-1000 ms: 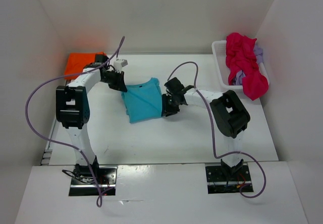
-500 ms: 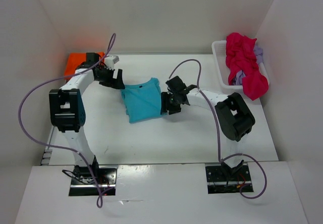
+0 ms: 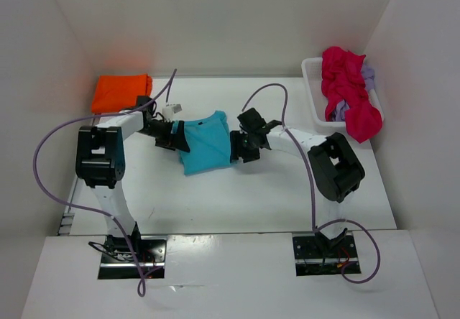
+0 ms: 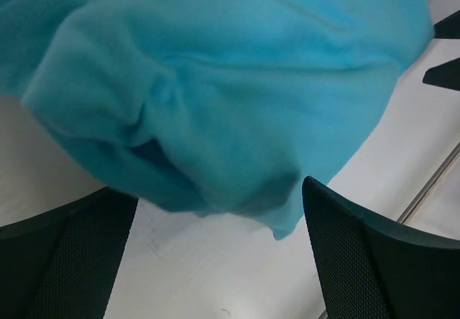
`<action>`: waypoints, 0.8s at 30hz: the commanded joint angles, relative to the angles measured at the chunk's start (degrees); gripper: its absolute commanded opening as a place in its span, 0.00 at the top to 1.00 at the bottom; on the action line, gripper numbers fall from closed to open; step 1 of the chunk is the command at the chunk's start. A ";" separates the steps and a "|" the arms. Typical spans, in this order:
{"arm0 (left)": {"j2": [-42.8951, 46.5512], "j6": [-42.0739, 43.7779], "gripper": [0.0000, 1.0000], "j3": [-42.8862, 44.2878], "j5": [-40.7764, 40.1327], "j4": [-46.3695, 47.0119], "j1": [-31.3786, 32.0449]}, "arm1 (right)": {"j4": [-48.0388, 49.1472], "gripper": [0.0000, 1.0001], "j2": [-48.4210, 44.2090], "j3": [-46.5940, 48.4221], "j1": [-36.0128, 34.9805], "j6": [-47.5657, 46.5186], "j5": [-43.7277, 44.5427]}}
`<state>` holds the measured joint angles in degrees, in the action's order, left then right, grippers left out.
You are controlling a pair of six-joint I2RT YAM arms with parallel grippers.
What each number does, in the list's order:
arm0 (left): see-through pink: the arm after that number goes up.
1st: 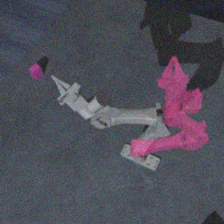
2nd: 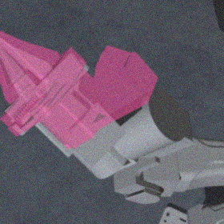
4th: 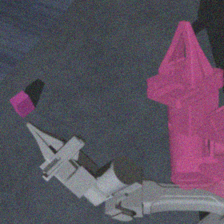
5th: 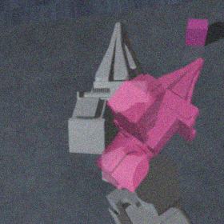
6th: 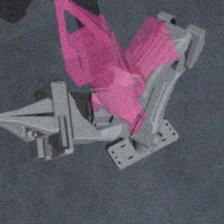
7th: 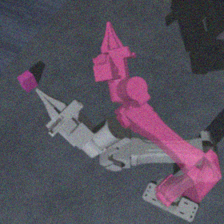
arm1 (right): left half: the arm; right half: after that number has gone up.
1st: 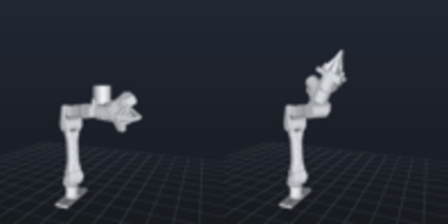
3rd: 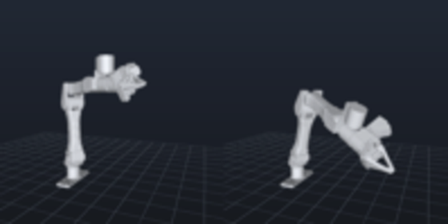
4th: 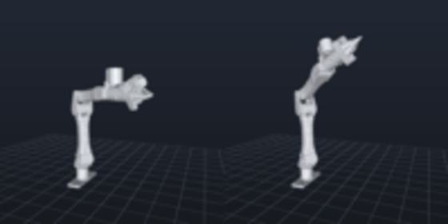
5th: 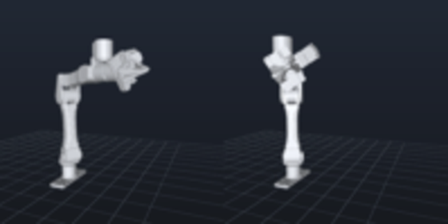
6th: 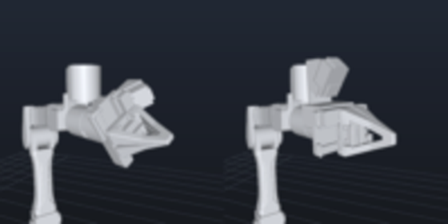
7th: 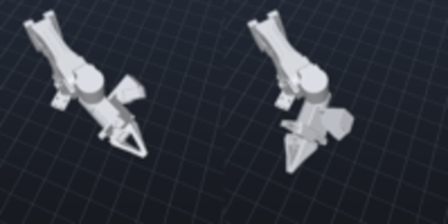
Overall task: Fold and stack the t-shirts
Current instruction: Smooth out wrinkles on the folded tshirt, then put the neatly folded tshirt into the corner of the board with the left arm
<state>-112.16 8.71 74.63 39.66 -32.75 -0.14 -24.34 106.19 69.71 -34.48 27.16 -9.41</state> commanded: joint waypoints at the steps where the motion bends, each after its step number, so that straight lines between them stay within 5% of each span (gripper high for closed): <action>1: -1.47 -2.46 0.00 0.78 0.77 1.46 1.46 | -0.54 0.38 -4.50 0.42 -0.50 -0.17 1.93; 12: -13.16 -4.23 0.04 2.63 1.03 0.32 4.10 | -3.96 0.38 -8.98 0.95 -0.50 -0.17 5.28; 15: -15.71 -4.23 0.46 5.25 2.35 -0.99 4.10 | -4.58 0.38 -10.39 1.47 -0.50 -0.17 6.41; 17: -16.33 -4.23 0.88 5.87 2.35 -1.00 4.10 | -5.63 0.38 -10.91 1.48 -0.50 -0.17 7.03; 19: -16.34 -3.52 0.98 5.88 2.35 -1.00 3.31 | -6.16 0.38 -11.44 1.48 0.03 -0.17 7.56; 24: -11.69 -0.55 1.00 10.00 -1.14 -2.13 0.41 | -6.69 0.38 -12.58 2.01 1.78 -0.70 8.70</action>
<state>-124.70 3.07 82.91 49.15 -33.45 2.48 -29.54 96.77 69.78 -33.89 27.16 -3.14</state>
